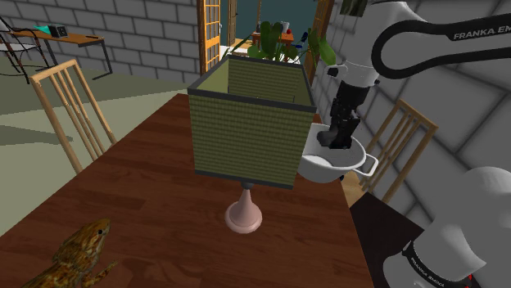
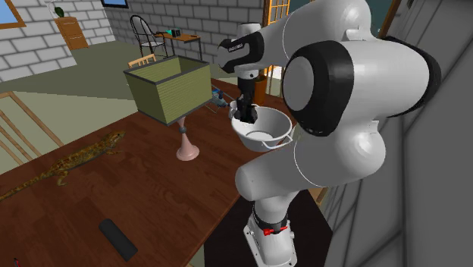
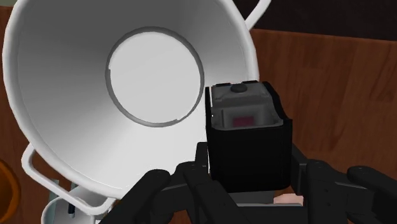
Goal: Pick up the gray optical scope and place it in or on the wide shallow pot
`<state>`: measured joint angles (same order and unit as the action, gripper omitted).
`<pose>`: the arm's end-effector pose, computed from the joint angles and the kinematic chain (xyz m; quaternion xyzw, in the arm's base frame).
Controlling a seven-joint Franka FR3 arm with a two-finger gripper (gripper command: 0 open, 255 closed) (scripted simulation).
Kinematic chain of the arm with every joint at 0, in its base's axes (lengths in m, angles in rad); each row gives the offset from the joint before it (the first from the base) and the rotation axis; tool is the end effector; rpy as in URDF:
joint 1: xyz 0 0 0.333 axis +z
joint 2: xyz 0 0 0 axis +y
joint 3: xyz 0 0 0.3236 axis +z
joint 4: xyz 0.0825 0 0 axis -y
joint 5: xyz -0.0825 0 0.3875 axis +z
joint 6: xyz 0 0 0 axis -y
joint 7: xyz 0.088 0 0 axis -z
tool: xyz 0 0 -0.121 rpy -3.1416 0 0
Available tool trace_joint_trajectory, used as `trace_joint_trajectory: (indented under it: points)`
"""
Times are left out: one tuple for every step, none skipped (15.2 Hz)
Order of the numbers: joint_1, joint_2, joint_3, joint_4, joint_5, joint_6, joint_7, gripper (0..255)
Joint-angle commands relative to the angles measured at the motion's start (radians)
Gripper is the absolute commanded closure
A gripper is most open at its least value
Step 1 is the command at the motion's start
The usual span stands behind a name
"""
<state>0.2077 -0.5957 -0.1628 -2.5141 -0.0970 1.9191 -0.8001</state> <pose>0.3687 0.0062 0.4686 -0.8991 -0.4378 0.0018 0.0007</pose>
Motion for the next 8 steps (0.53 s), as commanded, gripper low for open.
trace_joint_trajectory:
  points:
    - [-0.015, 0.050, -0.038, 0.042, -0.015, 0.011, -0.046, 255]
    - [-0.021, 0.076, -0.057, 0.064, -0.021, 0.016, -0.069, 255]
    - [-0.026, 0.102, -0.076, 0.086, -0.025, 0.020, -0.092, 255]
    - [-0.031, 0.128, -0.094, 0.110, -0.028, 0.024, -0.114, 255]
    - [-0.036, 0.155, -0.112, 0.135, -0.029, 0.028, -0.137, 255]
    - [-0.040, 0.183, -0.130, 0.161, -0.029, 0.031, -0.161, 255]
    - [-0.043, 0.212, -0.148, 0.188, -0.028, 0.033, -0.184, 255]
    - [-0.047, 0.241, -0.165, 0.216, -0.026, 0.035, -0.208, 255]
